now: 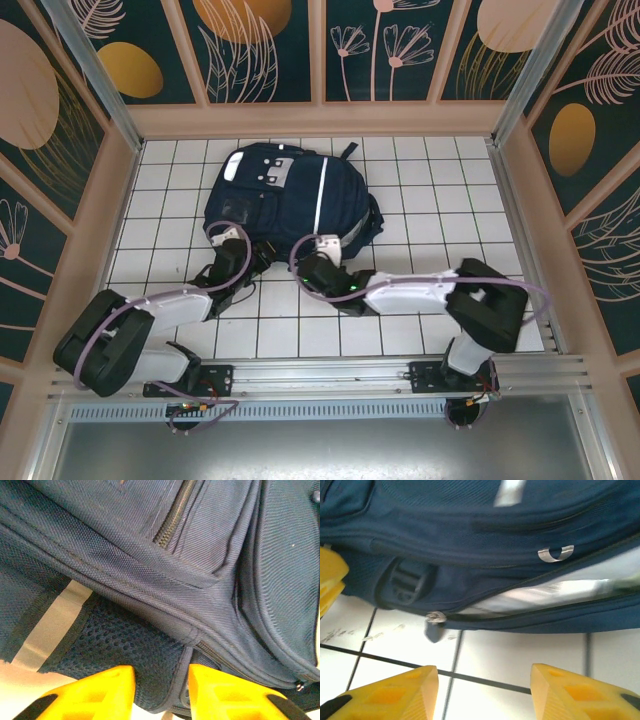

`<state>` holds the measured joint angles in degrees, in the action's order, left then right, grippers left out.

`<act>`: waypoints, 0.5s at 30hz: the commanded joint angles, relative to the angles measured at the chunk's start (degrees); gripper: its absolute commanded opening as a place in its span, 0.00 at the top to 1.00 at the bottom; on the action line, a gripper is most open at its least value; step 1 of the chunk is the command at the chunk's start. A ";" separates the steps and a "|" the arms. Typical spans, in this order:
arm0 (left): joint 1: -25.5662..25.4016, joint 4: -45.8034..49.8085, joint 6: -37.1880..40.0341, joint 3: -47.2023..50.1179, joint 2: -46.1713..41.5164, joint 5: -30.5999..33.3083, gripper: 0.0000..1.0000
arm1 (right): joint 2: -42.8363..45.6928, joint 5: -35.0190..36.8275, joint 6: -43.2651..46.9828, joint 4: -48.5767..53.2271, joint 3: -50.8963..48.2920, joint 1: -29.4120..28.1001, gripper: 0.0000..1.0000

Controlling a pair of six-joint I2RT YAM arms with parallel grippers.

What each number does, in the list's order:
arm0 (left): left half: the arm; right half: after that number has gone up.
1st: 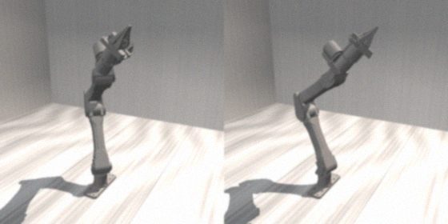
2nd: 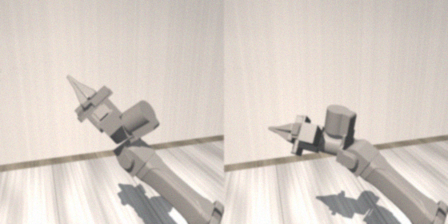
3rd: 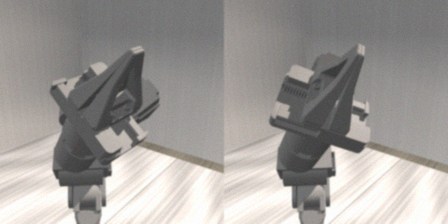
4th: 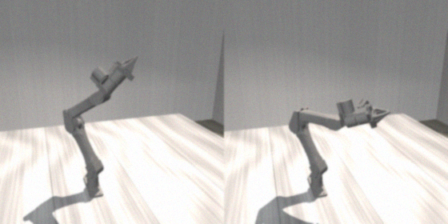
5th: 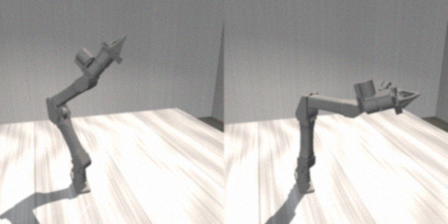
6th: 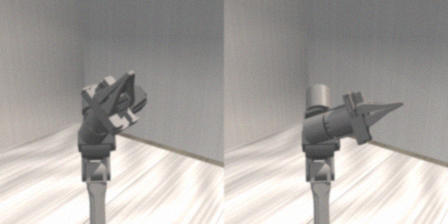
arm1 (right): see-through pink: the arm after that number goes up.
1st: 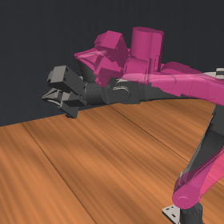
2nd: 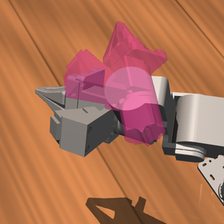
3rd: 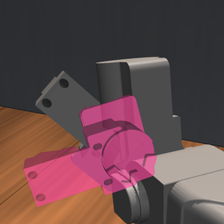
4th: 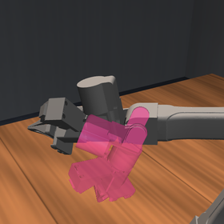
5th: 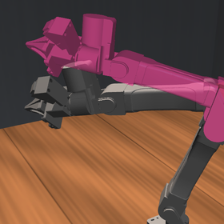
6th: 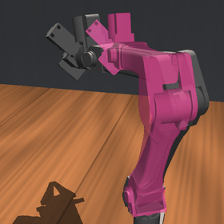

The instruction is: Pack the student bag

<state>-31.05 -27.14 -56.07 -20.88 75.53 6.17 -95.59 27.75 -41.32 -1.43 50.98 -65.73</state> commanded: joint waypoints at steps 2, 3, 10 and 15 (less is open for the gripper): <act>-0.15 2.43 2.83 1.14 -4.27 3.95 0.62 | -7.92 2.11 -2.64 7.52 10.07 -2.72 0.57; -0.07 2.73 3.21 1.62 -5.37 4.34 0.62 | -9.58 1.45 -2.82 8.25 11.74 -2.82 0.59; -0.12 4.79 5.18 4.29 -12.75 6.84 0.53 | -15.48 -1.12 -3.70 10.07 17.40 -2.60 0.73; -0.10 4.81 5.51 6.02 -15.77 7.62 0.52 | -18.76 -2.46 -4.78 11.74 20.75 -1.30 0.73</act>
<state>-31.09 -23.55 -52.10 -15.86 61.04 12.14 -112.55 26.22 -44.31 7.35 68.95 -68.10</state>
